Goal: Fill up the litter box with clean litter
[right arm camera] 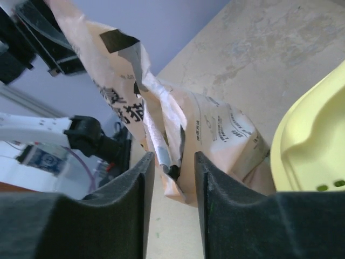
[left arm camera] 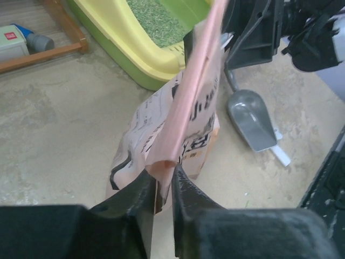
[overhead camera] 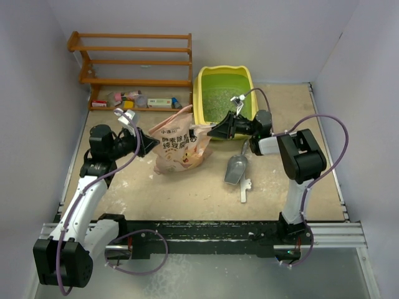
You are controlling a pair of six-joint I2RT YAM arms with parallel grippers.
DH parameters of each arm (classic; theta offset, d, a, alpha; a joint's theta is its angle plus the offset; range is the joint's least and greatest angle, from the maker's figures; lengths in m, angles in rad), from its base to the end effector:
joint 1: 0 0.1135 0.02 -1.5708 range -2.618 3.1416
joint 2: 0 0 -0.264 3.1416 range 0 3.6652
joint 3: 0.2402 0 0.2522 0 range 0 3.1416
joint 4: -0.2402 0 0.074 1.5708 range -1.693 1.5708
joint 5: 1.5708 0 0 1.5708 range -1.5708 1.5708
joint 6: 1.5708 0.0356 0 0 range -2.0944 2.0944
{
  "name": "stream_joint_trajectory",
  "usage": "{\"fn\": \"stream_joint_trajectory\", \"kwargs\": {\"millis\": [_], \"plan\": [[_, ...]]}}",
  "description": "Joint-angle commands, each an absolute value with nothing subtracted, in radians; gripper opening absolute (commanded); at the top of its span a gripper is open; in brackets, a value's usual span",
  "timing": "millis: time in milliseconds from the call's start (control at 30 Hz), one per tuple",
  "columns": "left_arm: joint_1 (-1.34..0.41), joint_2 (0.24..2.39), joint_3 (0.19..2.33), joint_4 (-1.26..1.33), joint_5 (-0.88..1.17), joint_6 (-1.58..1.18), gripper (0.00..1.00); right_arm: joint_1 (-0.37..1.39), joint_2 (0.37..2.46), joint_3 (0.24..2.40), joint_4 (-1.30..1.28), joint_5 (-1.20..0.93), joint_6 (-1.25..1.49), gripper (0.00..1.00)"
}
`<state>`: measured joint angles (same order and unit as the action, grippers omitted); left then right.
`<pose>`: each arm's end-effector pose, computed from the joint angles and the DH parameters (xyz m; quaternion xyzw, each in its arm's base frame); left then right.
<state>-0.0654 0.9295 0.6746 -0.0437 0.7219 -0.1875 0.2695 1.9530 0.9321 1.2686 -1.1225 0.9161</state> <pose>0.2085 -0.0372 0.2917 0.1635 0.7640 -0.3519 0.5155 0.3619 0.1333 0.2029 -0.2330 0.6266 0.6444 0.3713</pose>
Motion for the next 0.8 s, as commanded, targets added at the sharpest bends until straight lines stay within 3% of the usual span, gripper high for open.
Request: {"fn": "stream_joint_trajectory", "kwargs": {"millis": [0,33,67,167,300,400,467,500,533,667,767], "plan": [[-0.062,0.928,0.671,0.031,0.751,-0.234,0.32,0.288,1.985,0.95,1.507,-1.139,1.054,0.15],[-0.061,0.929,0.667,0.047,0.758,-0.246,0.39,0.289,1.986,0.942,1.513,-1.129,1.079,0.02],[-0.061,0.924,0.657,0.072,0.767,-0.267,0.47,0.289,1.98,0.929,1.514,-1.123,1.088,0.0],[-0.061,0.905,0.607,0.188,0.803,-0.327,0.58,0.287,1.922,0.851,1.461,-1.076,1.037,0.0],[-0.061,0.926,0.574,0.287,0.829,-0.385,0.59,0.287,1.818,0.757,1.353,-1.021,0.934,0.0],[-0.061,0.97,0.574,0.343,0.869,-0.431,0.49,0.287,1.767,0.714,1.333,-1.003,0.917,0.0],[-0.061,0.99,0.569,0.4,0.872,-0.47,0.27,0.287,1.749,0.69,1.338,-1.004,0.929,0.0],[-0.061,0.994,0.559,0.445,0.873,-0.501,0.07,0.285,1.738,0.678,1.344,-1.003,0.935,0.0],[-0.061,0.996,0.55,0.496,0.878,-0.527,0.0,0.285,1.727,0.66,1.358,-0.996,0.945,0.0],[-0.06,0.985,0.569,0.473,0.885,-0.518,0.0,0.284,1.673,0.592,1.35,-0.966,0.942,0.0],[-0.054,0.965,0.605,0.285,0.89,-0.407,0.0,0.276,1.639,0.545,1.375,-0.962,0.957,0.0]]}}
